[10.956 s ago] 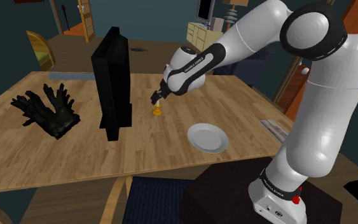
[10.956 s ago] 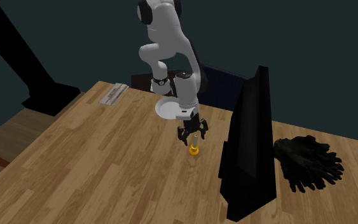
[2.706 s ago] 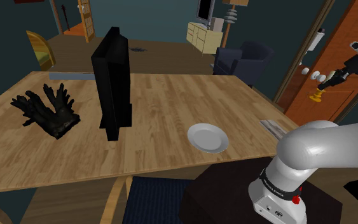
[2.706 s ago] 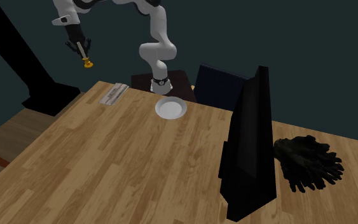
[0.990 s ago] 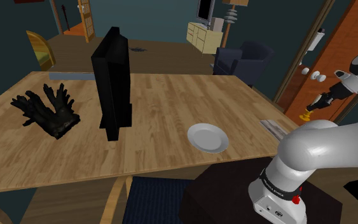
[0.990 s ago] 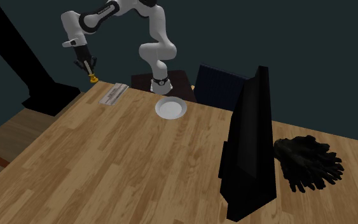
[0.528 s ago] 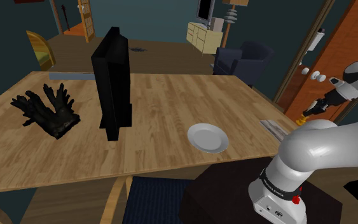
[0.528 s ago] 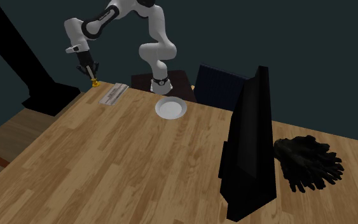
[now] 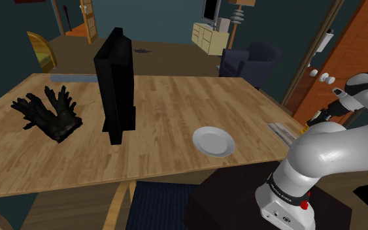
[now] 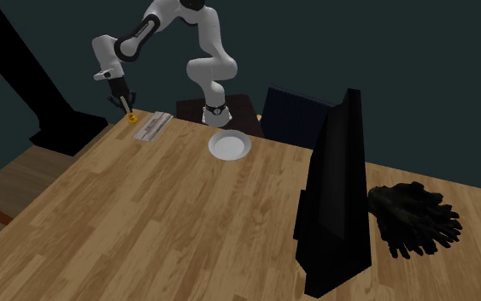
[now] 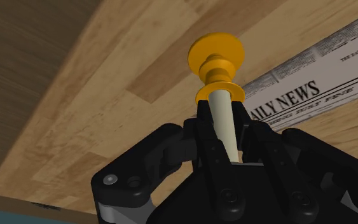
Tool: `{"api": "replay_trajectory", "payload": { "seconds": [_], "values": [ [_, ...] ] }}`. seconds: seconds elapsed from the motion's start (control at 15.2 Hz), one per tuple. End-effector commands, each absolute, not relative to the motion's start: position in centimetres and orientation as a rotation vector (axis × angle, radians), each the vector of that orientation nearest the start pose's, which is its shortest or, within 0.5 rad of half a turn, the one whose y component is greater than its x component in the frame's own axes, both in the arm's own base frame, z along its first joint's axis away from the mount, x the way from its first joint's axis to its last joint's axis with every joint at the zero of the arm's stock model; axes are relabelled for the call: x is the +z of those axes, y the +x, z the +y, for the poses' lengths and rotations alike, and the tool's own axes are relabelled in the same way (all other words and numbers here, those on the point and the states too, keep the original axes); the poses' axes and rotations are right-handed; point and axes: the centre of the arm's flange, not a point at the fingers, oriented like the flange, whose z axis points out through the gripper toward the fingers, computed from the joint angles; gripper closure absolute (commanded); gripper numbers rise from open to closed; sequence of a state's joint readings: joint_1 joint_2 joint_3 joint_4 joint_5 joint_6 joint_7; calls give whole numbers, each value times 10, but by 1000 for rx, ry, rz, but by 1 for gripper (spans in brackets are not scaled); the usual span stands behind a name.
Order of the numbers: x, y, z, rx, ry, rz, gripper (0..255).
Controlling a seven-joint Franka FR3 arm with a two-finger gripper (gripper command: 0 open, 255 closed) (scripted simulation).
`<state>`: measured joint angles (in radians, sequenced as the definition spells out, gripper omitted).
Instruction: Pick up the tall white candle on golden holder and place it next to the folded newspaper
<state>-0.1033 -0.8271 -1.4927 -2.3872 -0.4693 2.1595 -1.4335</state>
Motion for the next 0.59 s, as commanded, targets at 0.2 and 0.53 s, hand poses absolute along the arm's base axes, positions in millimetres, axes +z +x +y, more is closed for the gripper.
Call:
{"api": "replay_trajectory", "payload": {
  "seconds": [0.2,0.53],
  "values": [
    [319,-15,-473,-679,-3006,-303,255],
    [319,-15,-473,-679,-3006,-303,0]
  ]
}}
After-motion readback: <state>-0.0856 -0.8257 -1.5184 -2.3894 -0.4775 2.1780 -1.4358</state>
